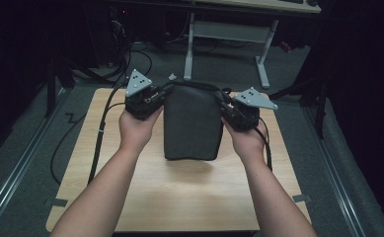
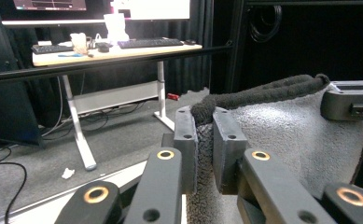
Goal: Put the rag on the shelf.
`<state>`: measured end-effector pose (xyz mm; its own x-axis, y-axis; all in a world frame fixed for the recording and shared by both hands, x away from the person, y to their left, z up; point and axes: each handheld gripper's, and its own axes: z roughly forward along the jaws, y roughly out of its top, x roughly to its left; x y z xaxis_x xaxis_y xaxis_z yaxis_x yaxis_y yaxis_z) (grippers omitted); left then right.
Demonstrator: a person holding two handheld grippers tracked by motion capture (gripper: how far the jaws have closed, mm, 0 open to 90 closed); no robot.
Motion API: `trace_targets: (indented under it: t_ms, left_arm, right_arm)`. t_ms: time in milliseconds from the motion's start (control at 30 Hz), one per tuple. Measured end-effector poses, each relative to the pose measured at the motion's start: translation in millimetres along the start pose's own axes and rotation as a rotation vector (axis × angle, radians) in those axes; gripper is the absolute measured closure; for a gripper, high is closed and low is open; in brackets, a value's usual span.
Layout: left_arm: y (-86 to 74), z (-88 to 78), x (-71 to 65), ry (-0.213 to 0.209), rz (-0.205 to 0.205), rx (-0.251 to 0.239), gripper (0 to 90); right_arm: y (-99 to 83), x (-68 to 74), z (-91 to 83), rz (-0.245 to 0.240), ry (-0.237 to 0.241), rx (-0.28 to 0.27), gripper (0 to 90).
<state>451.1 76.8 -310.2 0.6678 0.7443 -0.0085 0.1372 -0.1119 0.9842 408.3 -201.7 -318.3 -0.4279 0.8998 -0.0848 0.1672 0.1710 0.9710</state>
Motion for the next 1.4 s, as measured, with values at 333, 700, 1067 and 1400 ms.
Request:
trace_targets:
  t_ms: [333,700,1067,1400]
  left_arm:
    - [5.3,21.2,11.0,0.032,-0.017,0.000,81.7]
    - [-13.5,53.6,28.3,0.059,-0.019,0.103,82.5]
    - [-53.3,68.6,35.5,0.050,-0.053,0.195,82.5]
    - [-79.5,71.4,38.9,0.034,-0.091,0.243,82.6]
  right_arm:
    - [10.9,-15.3,22.9,-0.038,-0.026,0.005,80.2]
    - [-4.9,-33.7,58.5,-0.042,-0.008,0.063,80.2]
    - [-34.6,-42.2,76.2,-0.044,0.018,0.135,80.1]
    - [-57.5,-42.4,81.6,-0.015,0.056,0.175,79.7]
